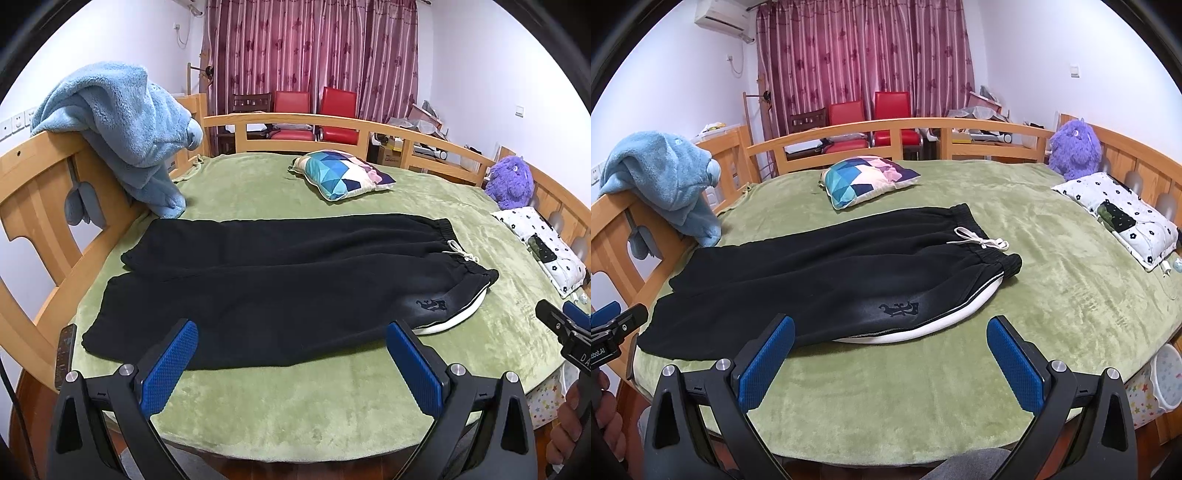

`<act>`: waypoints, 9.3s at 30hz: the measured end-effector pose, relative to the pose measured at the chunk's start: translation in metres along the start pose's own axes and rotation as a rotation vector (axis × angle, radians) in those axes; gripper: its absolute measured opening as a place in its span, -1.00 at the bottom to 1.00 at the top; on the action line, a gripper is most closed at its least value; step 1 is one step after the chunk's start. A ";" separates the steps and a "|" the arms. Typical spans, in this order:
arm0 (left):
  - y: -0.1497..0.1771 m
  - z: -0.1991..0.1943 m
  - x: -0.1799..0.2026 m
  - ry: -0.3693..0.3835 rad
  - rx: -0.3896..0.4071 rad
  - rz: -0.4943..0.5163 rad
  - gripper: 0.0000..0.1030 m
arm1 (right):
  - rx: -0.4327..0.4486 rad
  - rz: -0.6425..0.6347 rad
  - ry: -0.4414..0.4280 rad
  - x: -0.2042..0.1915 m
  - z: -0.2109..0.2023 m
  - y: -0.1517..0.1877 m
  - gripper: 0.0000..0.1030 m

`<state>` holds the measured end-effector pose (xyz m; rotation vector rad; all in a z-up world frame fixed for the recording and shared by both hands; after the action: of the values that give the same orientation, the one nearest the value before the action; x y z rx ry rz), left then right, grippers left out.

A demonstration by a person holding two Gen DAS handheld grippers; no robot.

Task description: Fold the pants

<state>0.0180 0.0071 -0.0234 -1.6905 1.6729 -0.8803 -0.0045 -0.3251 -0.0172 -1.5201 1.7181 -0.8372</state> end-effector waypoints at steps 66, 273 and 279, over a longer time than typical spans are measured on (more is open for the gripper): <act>-0.011 0.028 -0.002 0.018 0.075 0.012 1.00 | 0.010 0.025 0.015 0.026 0.052 -0.008 0.98; 0.109 0.149 0.049 0.210 -0.399 -0.091 -0.02 | -0.284 0.362 0.243 0.273 0.126 0.077 -0.05; 0.084 0.129 0.022 0.173 -0.266 -0.032 0.08 | -0.161 0.281 0.189 0.213 0.117 0.037 0.13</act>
<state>0.0698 -0.0223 -0.1674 -1.8645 1.9559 -0.8706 0.0549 -0.5360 -0.1294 -1.2903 2.1229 -0.7280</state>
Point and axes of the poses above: each gripper's, at about its wrist camera, not at the fingertips, and z roughly the way its jaws point, x to its right, y to its underside, the point moved 5 cm from there along z, roughly the way its jaws point, and after that the axes turned 2 degrees about x, right-handed, at the moved point
